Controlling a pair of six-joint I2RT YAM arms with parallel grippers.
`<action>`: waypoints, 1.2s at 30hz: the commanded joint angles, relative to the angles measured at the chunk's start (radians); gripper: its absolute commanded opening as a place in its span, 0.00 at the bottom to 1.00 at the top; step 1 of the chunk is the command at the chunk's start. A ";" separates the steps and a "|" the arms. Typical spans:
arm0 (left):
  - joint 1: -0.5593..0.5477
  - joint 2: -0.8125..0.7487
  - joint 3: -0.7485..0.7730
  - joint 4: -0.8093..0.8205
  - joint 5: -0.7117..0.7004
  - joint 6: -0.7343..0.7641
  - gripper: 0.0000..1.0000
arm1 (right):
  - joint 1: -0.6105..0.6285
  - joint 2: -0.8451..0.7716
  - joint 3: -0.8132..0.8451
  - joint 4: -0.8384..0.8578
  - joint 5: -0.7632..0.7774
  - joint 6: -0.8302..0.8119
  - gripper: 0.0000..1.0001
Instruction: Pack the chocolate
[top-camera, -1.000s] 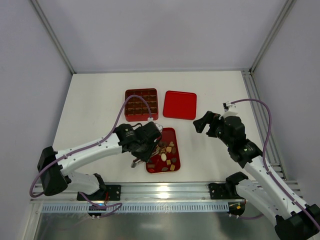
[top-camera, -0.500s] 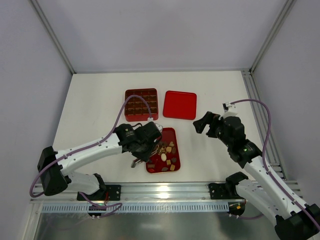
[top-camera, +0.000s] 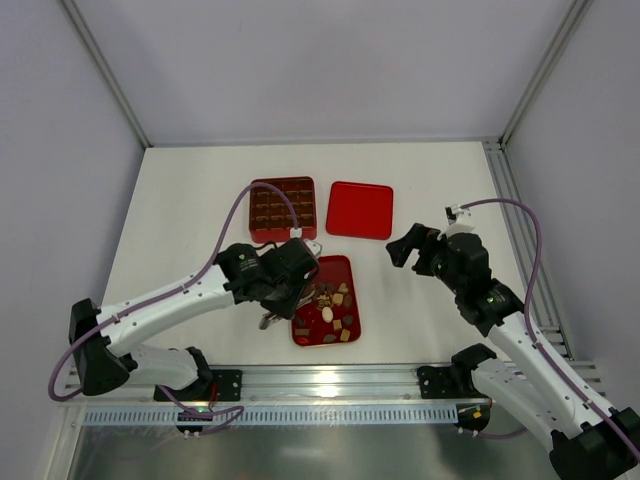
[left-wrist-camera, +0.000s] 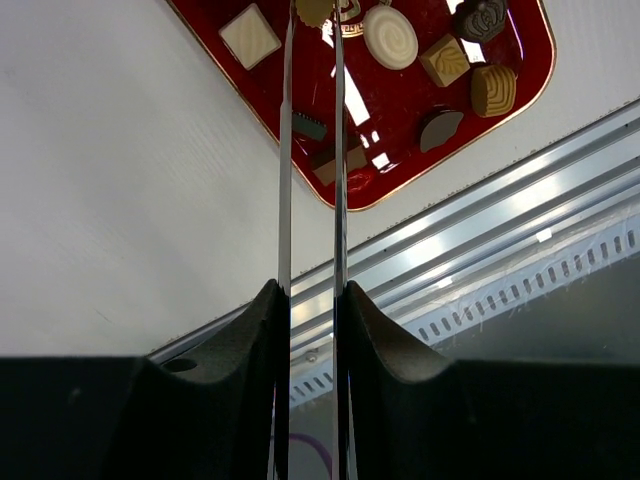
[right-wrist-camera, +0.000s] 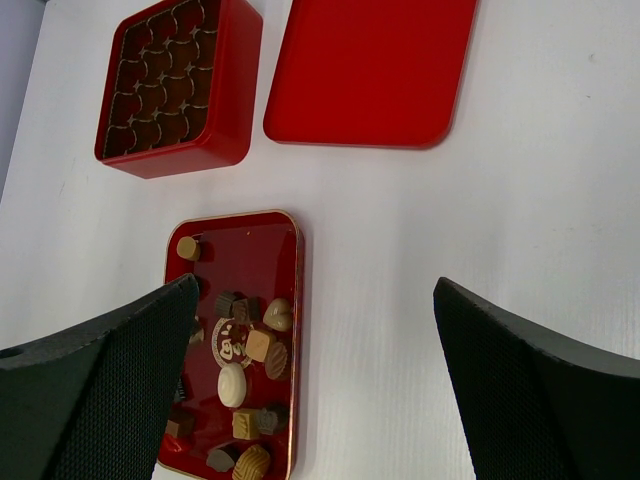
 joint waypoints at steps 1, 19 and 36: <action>-0.005 -0.034 0.052 -0.026 -0.034 0.014 0.24 | 0.004 -0.015 0.000 0.039 0.000 0.007 1.00; 0.275 0.106 0.320 0.013 -0.099 0.140 0.25 | 0.004 -0.008 0.020 0.024 -0.010 -0.018 1.00; 0.653 0.511 0.639 0.179 -0.112 0.209 0.25 | 0.004 0.049 0.077 0.008 -0.087 -0.036 1.00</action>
